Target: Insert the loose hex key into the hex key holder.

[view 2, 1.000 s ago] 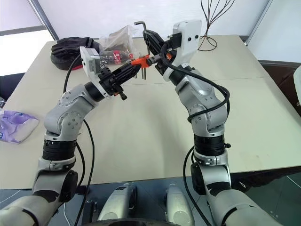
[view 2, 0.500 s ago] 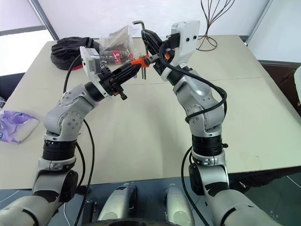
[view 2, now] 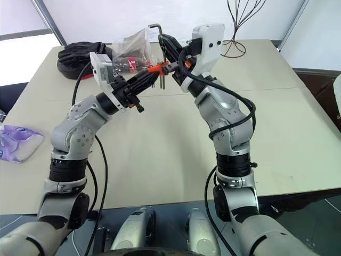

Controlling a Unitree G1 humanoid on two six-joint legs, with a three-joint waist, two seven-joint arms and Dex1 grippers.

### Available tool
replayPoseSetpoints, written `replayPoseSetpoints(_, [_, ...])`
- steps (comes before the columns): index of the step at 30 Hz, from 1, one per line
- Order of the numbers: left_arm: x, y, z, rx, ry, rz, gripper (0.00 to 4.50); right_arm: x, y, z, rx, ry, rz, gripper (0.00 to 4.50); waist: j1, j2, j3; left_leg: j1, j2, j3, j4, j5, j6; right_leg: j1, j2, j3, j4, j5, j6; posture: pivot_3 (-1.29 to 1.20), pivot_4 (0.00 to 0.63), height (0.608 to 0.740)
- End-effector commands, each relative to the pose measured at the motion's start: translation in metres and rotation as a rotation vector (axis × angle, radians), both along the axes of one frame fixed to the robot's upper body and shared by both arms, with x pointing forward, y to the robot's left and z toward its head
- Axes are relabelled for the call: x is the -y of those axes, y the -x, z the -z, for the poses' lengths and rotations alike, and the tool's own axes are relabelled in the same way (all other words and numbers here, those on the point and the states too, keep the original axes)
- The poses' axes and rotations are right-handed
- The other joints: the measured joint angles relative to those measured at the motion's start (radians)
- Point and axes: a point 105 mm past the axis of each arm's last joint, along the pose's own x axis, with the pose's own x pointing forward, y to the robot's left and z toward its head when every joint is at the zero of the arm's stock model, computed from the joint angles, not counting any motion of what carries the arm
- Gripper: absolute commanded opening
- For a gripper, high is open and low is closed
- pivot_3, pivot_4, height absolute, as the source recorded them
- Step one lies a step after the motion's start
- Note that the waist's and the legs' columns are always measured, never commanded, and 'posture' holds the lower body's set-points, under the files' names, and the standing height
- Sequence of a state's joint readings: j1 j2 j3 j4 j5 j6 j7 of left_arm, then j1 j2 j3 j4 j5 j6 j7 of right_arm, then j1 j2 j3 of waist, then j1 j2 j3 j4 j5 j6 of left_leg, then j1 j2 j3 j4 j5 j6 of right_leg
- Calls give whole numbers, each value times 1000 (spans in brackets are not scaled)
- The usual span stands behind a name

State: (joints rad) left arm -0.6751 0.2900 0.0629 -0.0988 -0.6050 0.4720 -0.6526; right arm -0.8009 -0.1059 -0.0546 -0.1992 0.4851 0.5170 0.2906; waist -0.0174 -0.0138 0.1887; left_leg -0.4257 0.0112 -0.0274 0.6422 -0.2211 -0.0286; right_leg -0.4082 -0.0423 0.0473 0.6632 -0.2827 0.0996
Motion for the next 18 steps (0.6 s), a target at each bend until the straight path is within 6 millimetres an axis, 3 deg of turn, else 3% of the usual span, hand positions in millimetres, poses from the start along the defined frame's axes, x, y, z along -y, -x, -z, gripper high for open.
replayPoseSetpoints(1, [0,8,-24,80,43,15,0,-3,9,-15,63,-18,-14,10,0,0,0,0,0,0,0,0,0,0,0,0,0,0,0,0,150,740])
replayPoseSetpoints(18, [1,10,-23,78,43,27,0,-1,8,-19,75,-33,1,10,0,0,0,0,0,0,-1,0,0,0,0,0,0,0,0,0,150,740])
